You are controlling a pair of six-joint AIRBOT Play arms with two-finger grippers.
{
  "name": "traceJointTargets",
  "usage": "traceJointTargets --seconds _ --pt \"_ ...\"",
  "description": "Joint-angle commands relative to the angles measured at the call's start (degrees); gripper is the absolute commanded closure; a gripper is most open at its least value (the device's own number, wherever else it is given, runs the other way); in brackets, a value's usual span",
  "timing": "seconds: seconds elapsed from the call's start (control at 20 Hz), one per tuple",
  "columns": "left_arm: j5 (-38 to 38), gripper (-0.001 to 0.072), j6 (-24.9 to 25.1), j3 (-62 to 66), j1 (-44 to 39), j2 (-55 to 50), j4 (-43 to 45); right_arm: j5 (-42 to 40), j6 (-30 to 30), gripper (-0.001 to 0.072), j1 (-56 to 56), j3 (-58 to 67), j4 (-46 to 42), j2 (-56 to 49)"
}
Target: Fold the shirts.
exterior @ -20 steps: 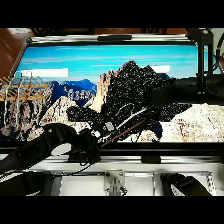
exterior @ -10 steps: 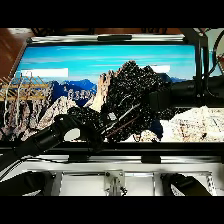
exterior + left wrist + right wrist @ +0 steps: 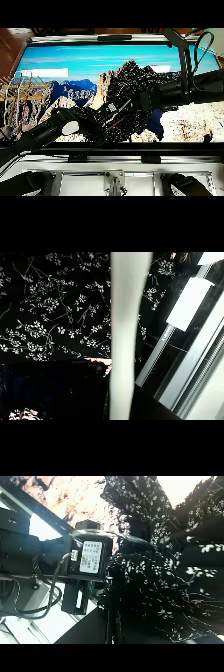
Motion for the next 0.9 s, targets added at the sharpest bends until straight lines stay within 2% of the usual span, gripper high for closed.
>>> traceJointTargets --seconds 0.0,0.4,0.45,0.55,0.75,0.85 --pt "-1.3 0.0660 0.1 0.4 0.1 -1.4 0.0 -0.4 -0.3 0.0647 0.0 0.0 -0.3 -0.8" --pt "-1.1 0.0660 -0.2 1.2 0.2 -1.9 0.0 3.1 1.4 0.0646 0.0 0.0 -0.6 -0.8" --pt "-1.2 0.0660 -0.6 1.2 0.2 -1.9 0.0 3.1 1.4 0.0604 0.0 0.0 -0.9 -0.8" --pt "-1.2 0.0660 -1.4 1.2 0.2 -1.9 0.0 3.4 1.4 0.0179 0.0 0.0 -1.3 -0.8" --pt "-1.2 0.0660 -1.4 1.2 0.2 -1.9 0.0 3.9 1.3 0.0168 -0.1 1.0 -2.1 0.3" --pt "-1.2 0.0660 -1.4 1.2 0.2 -1.9 0.0 4.0 1.4 0.0168 -0.1 4.0 -7.8 1.9"
